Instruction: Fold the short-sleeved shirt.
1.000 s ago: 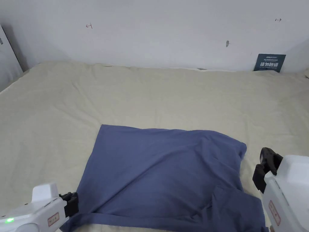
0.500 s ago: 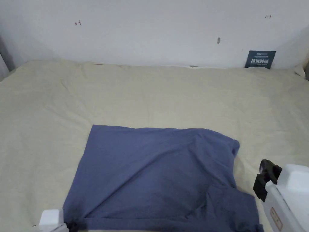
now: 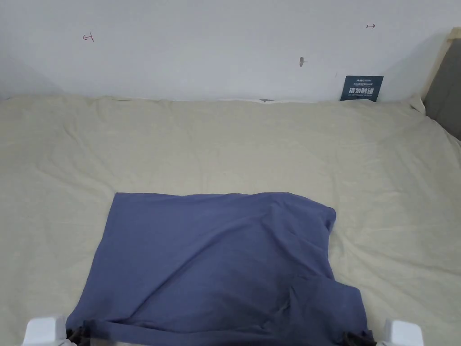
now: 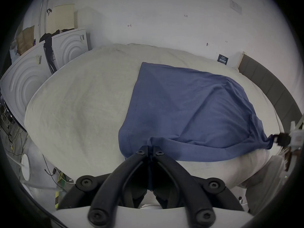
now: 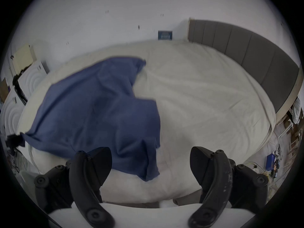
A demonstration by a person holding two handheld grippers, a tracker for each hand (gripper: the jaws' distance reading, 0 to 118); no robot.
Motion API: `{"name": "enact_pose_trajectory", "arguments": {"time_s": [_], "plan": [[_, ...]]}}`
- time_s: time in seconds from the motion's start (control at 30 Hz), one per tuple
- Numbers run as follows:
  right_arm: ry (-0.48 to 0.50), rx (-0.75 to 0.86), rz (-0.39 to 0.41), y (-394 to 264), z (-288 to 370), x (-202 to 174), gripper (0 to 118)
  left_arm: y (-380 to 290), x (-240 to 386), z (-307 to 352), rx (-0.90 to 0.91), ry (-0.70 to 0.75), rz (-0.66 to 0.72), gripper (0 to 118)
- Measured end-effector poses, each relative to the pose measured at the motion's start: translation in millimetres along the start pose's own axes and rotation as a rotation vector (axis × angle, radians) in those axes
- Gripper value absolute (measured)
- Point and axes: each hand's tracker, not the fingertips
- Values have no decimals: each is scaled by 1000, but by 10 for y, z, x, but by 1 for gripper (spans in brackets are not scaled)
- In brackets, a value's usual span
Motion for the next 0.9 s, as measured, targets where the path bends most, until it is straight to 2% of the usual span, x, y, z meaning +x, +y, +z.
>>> {"name": "enact_pose_trajectory", "arguments": {"time_s": [0.03,0.07,0.17,0.2,0.23,0.3,0.5,0.53,0.67,0.8,0.9], "plan": [[6,-15,-3,-28,-45,-28,87,8,3,5,2,0,3,4],[6,-16,0,-49,-100,-51,73,21,4,-2,5,-1,3,4],[46,-33,23,-63,-199,-36,55,31,0,-5,4,0,8,4],[104,-35,13,-67,-188,-55,30,33,-1,-9,-1,-9,16,4],[128,-21,1,-64,-156,-77,12,32,-1,-9,-5,-10,19,4],[88,46,32,-32,59,-193,8,32,-3,11,-3,0,19,5],[109,199,60,371,514,-323,8,298,-85,18,43,-13,83,4],[112,224,64,529,360,-123,8,374,-91,7,58,-14,84,4],[149,271,37,989,158,-75,8,765,-67,-120,102,-19,72,4],[129,256,37,1385,-190,-190,8,1153,-16,-494,76,14,44,4],[129,191,-1,1593,-552,-204,8,1353,-33,-869,26,13,64,5]]}}
